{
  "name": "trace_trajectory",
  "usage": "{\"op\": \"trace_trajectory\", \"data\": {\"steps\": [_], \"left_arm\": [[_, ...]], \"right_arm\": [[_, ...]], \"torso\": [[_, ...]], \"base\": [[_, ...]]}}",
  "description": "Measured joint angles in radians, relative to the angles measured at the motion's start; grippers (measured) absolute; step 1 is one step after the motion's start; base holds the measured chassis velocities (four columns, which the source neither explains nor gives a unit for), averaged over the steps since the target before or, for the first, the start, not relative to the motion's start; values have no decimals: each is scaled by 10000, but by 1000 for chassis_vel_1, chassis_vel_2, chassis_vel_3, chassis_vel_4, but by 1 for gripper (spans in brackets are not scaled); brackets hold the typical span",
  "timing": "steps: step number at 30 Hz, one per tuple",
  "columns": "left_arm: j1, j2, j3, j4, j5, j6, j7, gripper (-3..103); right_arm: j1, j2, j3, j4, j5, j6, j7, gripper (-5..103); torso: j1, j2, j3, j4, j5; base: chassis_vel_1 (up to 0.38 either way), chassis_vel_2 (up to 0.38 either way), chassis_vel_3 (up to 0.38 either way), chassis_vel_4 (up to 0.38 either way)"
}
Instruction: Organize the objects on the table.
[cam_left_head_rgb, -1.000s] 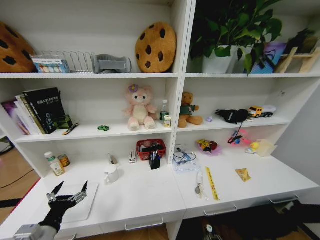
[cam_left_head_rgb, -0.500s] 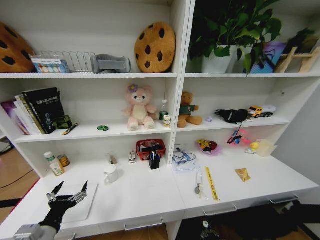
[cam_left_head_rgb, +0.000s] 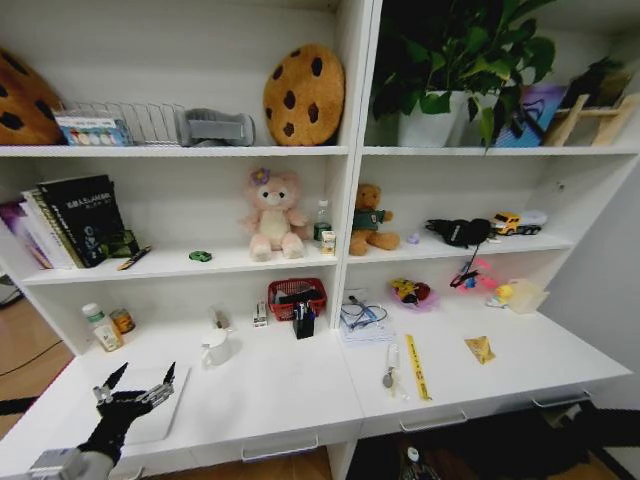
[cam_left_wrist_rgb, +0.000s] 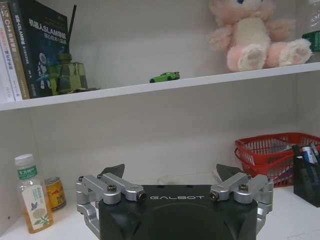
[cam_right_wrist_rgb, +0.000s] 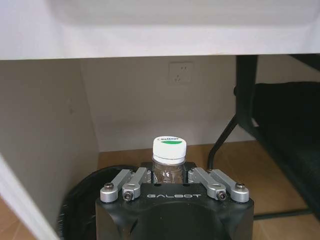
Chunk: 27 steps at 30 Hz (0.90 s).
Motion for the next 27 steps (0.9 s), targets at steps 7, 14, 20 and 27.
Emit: {"op": "trace_trajectory", "data": {"steps": [7, 14, 20, 27], "left_arm": [[0, -1, 1, 0, 0, 0, 1, 100], [-1, -1, 0, 0, 0, 0, 0, 100], [0, -1, 0, 0, 0, 0, -1, 100], [0, -1, 0, 0, 0, 0, 0, 100]], "right_arm": [[667, 107, -254, -754, -105, 81, 40, 27], [1578, 201, -950, -1819, -123, 103, -90, 27], [2415, 438, -1400, -2744, -410, 288, -40, 27], [3085, 658, -1492, -3532, -852, 695, 171, 27]], "torso": [[0, -1, 2, 1, 4], [0, 0, 1, 2, 0], [0, -1, 2, 0, 2], [0, -1, 2, 1, 1]], "base": [[-114, -138, 119, 131], [17, 24, -23, -22], [6, 9, -7, -7], [0, 0, 0, 0]]}}
